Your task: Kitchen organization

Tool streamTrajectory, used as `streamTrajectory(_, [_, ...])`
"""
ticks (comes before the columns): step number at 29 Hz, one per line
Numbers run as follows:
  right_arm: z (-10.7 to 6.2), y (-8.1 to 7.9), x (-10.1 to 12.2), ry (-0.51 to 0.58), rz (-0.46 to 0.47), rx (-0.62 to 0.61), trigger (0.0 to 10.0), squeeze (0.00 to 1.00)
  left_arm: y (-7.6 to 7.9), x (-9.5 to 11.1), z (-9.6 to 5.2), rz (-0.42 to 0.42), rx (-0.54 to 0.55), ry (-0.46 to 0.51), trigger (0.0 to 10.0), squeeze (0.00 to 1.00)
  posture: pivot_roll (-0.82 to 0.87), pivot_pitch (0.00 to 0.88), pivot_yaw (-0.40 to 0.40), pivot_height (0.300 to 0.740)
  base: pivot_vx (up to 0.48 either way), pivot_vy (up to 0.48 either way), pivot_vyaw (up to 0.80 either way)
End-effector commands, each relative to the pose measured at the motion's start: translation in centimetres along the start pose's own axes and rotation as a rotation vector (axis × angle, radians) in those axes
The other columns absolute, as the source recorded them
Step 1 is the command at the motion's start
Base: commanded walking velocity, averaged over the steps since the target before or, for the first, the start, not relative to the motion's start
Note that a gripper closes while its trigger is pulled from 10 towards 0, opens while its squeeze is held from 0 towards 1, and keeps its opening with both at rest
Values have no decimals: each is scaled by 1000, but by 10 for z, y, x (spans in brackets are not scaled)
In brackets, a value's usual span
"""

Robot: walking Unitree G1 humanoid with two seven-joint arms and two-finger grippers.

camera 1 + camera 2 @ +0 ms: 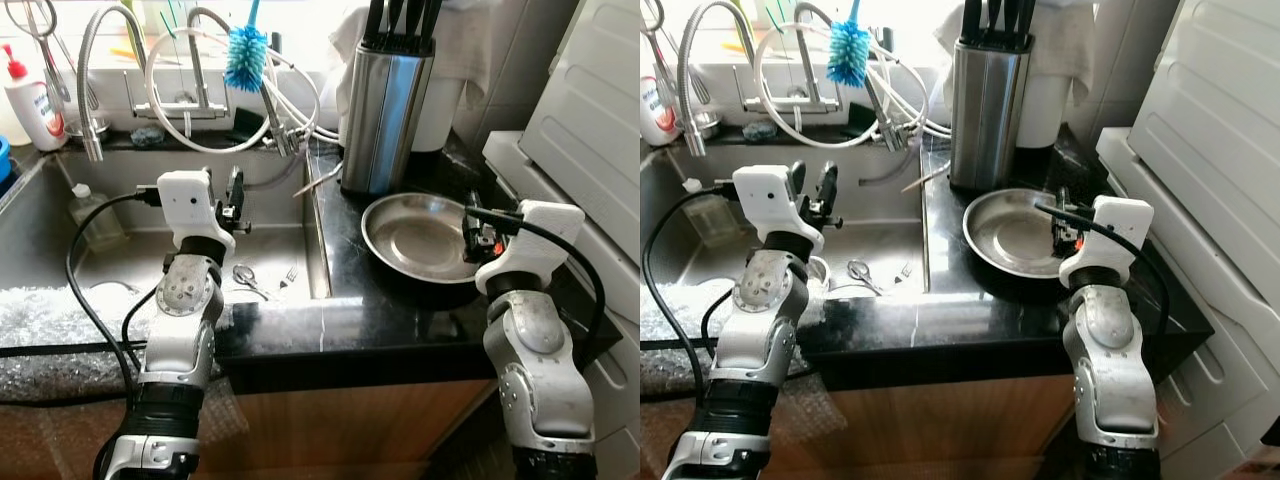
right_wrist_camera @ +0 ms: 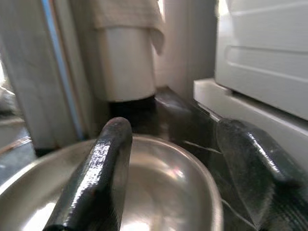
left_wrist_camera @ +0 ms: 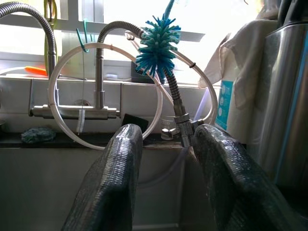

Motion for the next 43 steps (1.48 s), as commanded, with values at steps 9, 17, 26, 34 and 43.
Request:
streamTrajectory(9, [15,19,0,-98,59,-125,10000,0,12,1,2,-12,-61,-9,10000,0,-150,0,-32,740,0,0,0])
streamTrajectory(17, [30,23,-7,-164,114,-150,10000,0,19,3,3,-10,-91,1,10000,0,-144,0,-28,740,0,0,0])
streamTrajectory(26, [46,15,-17,-230,193,-135,10000,0,23,3,3,-5,-109,0,10000,0,-139,0,-31,740,0,0,0])
streamTrajectory(34, [52,8,-25,-255,205,-135,10000,0,27,3,2,2,-127,0,10000,0,-132,0,-33,740,0,0,0])
streamTrajectory(43, [58,13,-12,-198,246,-170,10000,0,25,2,3,13,-129,-4,10000,0,-131,0,-34,740,0,0,0])
Point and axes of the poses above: a point about 5 cm out from each wrist's last joint towards the gripper, its own z axis pointing out of the wrist towards the gripper, its own x axis along the axis of the wrist's last joint, y = z × x, the point moved 5 cm from there along z, pointing out of the wrist towards the gripper, and after that the axes turned 10 degrees about z, right-handed, at the moved point
